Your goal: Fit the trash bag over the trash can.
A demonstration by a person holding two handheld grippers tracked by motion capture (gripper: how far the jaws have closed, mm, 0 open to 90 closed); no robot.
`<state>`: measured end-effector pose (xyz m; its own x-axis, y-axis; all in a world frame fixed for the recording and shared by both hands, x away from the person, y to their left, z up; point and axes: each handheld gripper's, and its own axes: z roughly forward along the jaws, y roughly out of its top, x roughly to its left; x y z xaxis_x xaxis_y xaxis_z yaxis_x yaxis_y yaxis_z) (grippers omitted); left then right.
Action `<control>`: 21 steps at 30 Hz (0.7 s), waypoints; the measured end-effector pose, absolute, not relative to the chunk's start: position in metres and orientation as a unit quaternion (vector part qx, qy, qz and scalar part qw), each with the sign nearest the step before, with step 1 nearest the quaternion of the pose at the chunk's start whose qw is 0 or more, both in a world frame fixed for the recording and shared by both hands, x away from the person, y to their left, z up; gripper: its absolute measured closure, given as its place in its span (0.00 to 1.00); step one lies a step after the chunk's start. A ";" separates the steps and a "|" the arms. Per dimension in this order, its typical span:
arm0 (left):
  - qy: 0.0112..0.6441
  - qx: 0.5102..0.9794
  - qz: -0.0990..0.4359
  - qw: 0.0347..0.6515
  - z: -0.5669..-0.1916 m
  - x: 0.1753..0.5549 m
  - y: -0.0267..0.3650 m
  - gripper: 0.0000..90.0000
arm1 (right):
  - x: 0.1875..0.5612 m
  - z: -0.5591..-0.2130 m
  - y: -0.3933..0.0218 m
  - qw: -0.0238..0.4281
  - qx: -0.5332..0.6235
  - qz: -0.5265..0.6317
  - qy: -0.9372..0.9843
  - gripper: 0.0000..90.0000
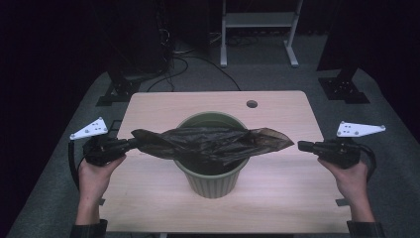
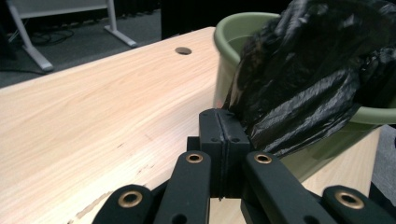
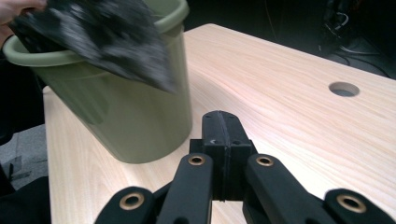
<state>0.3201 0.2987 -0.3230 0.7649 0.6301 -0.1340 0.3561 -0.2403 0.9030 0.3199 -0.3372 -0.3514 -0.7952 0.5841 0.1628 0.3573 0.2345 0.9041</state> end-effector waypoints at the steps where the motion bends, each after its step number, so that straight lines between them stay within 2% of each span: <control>1: 0.321 0.776 0.130 0.528 -0.325 0.320 0.299 1.00 | 0.320 -0.352 -0.339 0.108 0.308 0.537 0.778 1.00; 5: 0.314 0.775 0.126 0.534 -0.327 0.319 0.298 1.00 | 0.322 -0.353 -0.345 0.109 0.316 0.549 0.766 1.00; 7: 0.310 0.775 0.121 0.538 -0.326 0.319 0.297 0.95 | 0.322 -0.348 -0.344 0.109 0.305 0.557 0.765 1.00; 9: 0.305 0.774 0.121 0.542 -0.324 0.318 0.295 0.91 | 0.322 -0.342 -0.341 0.106 0.296 0.567 0.761 0.87; 12: 0.299 0.773 0.123 0.546 -0.320 0.315 0.294 0.75 | 0.322 -0.332 -0.331 0.105 0.281 0.579 0.758 0.77; 14: 0.297 0.771 0.121 0.550 -0.316 0.314 0.294 0.58 | 0.324 -0.326 -0.325 0.104 0.273 0.583 0.758 0.74; 17: 0.290 0.769 0.122 0.557 -0.311 0.309 0.296 0.38 | 0.327 -0.319 -0.316 0.105 0.265 0.588 0.757 0.69; 21: 0.282 0.765 0.130 0.565 -0.303 0.302 0.298 0.20 | 0.333 -0.311 -0.303 0.106 0.251 0.595 0.756 0.64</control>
<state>0.3017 0.2980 -0.3032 0.8072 0.5780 -0.1198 0.2847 -0.2034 0.9368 0.3326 -0.3026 -0.3111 -0.8514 0.5057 0.1391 0.2536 0.1648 0.9532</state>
